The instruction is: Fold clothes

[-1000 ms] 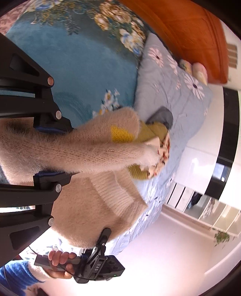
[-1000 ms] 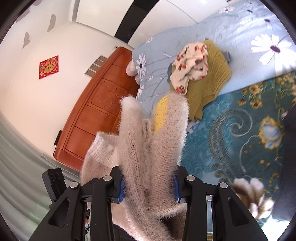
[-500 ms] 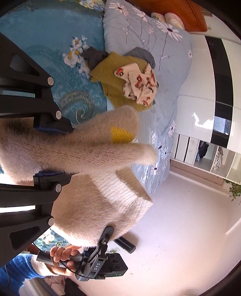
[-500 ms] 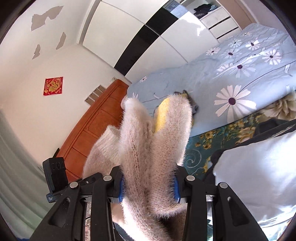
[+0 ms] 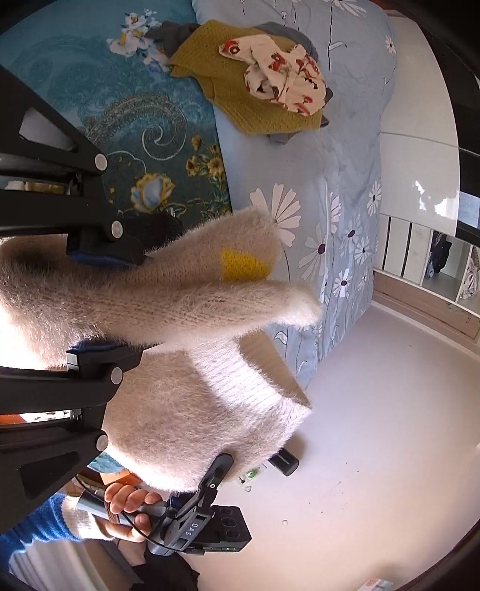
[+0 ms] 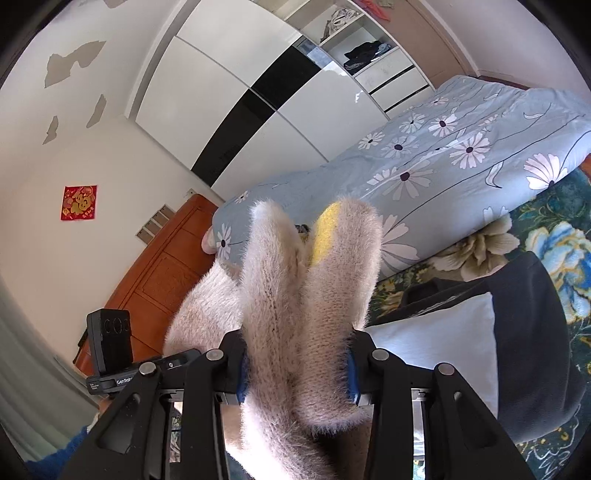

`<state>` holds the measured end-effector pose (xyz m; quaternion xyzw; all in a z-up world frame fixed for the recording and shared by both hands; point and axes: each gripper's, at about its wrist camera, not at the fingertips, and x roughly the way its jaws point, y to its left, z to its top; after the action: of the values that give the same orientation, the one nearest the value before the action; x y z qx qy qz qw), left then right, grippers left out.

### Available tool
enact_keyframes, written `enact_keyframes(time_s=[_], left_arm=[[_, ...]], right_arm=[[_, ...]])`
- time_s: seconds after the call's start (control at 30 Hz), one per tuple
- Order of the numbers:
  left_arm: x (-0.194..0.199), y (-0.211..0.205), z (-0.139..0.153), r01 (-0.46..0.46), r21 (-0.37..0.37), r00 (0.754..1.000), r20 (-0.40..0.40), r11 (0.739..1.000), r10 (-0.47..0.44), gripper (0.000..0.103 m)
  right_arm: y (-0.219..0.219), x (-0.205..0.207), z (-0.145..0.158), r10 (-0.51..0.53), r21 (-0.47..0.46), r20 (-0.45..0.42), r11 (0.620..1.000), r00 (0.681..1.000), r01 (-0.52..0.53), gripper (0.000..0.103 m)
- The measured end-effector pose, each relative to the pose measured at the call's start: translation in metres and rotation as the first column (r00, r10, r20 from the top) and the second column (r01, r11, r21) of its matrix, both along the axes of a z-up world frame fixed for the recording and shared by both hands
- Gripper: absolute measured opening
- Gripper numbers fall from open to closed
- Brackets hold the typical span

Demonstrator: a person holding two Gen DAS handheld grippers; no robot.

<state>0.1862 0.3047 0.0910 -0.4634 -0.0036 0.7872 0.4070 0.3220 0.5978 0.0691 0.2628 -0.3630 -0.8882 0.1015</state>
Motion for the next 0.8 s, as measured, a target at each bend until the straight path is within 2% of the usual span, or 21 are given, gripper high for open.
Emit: enact_keyframes(time_s=[0.1, 0.33, 0.43, 0.6, 0.8], left_arm=[[-0.002, 0.019, -0.007, 0.031, -0.001, 0.999, 0.032, 1.000, -0.031, 0.032], [-0.002, 0.053, -0.029, 0.092, -0.068, 0.996, 0.021, 0.993, -0.091, 0.032], [-0.005, 0.054, -0.041, 0.091, -0.076, 0.996, 0.030, 0.993, -0.089, 0.032], [-0.014, 0.050, -0.057, 0.076, -0.084, 0.996, 0.054, 0.994, -0.072, 0.033], [-0.019, 0.045, -0.084, 0.067, -0.122, 0.995, 0.088, 0.990, -0.057, 0.034]], right_arm=[[0.023, 0.008, -0.011, -0.033, -0.022, 0.009, 0.999, 0.999, 0.033, 0.041], [0.062, 0.027, -0.041, -0.101, -0.084, -0.023, 0.992, 0.995, 0.098, 0.041], [0.067, 0.029, -0.058, -0.111, -0.100, -0.004, 0.989, 0.994, 0.110, 0.041], [0.075, 0.041, -0.083, -0.151, -0.177, -0.034, 0.974, 0.988, 0.142, 0.041], [0.087, 0.046, -0.115, -0.202, -0.223, 0.031, 0.953, 0.979, 0.204, 0.041]])
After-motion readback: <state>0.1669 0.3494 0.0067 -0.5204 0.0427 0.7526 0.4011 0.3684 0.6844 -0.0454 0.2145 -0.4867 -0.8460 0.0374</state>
